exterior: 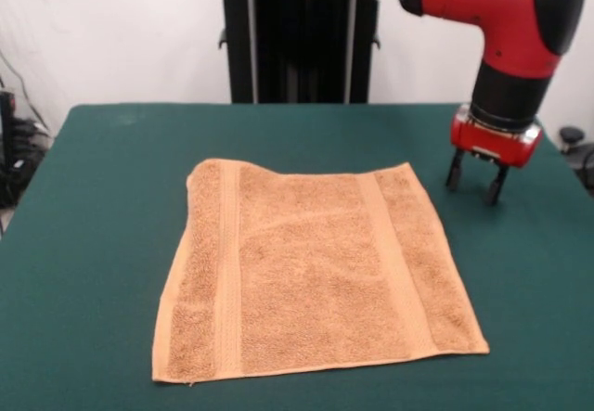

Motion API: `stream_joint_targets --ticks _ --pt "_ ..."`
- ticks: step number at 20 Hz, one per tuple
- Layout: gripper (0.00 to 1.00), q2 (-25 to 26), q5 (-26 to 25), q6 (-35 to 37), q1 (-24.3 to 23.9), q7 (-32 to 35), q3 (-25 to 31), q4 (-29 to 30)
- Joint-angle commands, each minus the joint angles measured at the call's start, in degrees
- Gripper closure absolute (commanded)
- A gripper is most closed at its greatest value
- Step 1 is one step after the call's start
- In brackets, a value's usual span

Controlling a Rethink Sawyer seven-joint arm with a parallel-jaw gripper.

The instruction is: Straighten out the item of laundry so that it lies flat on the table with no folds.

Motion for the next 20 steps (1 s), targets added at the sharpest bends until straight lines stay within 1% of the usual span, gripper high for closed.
stream_joint_targets --ticks 1,5,7,9,11,14,18,20 --pt "0.0 1.32 0.97 8.87 -1.27 12.44 3.65 4.1" --pt "0.0 0.58 0.09 9.5 -2.49 11.15 3.77 4.41" --pt "0.0 0.37 -1.0 11.16 -2.34 10.25 2.17 3.47" --pt "0.0 -1.7 -2.57 17.07 -1.91 10.12 -0.27 2.14" --pt "0.0 -5.93 -5.09 26.52 -0.79 11.58 -3.61 -0.05" --pt "0.0 -9.31 -7.72 34.96 -0.48 13.04 -5.86 -2.8" --pt "0.0 -11.35 -9.42 39.05 -1.55 12.89 -6.17 -3.89" --pt "0.0 -12.04 -9.74 39.29 -2.16 12.16 -5.98 -3.58"
